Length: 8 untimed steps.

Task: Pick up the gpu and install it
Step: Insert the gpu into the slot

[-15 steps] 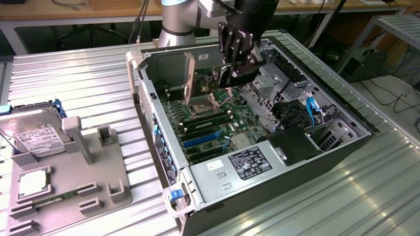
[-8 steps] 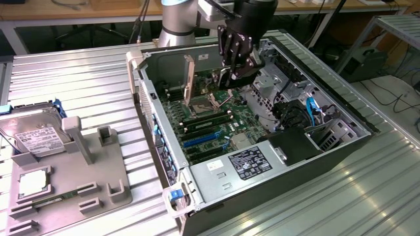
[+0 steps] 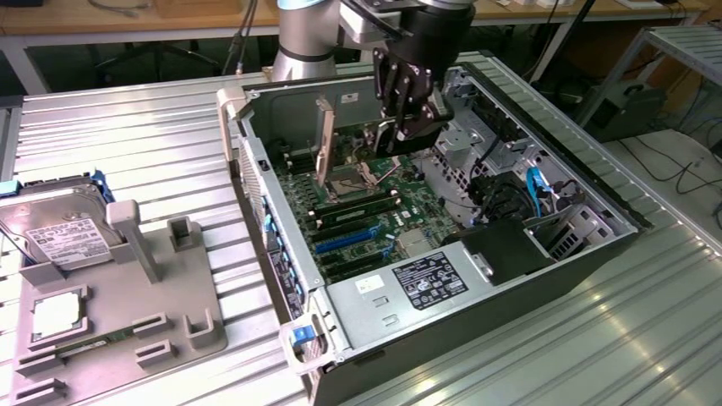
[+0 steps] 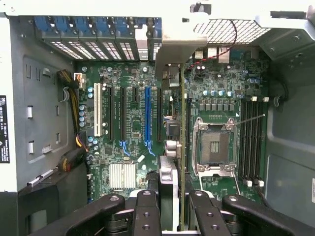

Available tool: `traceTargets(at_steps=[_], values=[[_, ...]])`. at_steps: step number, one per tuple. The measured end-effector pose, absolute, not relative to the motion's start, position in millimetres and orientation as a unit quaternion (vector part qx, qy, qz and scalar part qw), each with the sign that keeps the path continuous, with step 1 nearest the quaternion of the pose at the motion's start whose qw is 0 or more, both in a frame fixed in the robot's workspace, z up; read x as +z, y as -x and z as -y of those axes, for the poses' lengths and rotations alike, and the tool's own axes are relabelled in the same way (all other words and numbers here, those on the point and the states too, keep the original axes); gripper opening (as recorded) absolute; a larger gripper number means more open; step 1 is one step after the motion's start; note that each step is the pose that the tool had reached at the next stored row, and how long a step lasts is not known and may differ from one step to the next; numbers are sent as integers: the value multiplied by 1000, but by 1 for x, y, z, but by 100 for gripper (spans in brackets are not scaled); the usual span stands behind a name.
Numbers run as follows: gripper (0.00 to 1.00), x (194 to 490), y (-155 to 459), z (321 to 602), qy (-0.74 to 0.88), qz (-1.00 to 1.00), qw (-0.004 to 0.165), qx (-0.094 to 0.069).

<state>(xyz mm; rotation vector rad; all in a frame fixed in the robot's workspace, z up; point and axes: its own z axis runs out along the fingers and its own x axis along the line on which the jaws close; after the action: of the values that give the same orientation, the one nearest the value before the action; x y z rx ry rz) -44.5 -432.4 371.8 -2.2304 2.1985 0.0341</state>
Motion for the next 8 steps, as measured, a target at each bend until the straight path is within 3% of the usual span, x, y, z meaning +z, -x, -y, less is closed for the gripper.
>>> traceTargets(at_steps=[8], values=[[28, 367, 45, 432, 712, -702, 5, 11]])
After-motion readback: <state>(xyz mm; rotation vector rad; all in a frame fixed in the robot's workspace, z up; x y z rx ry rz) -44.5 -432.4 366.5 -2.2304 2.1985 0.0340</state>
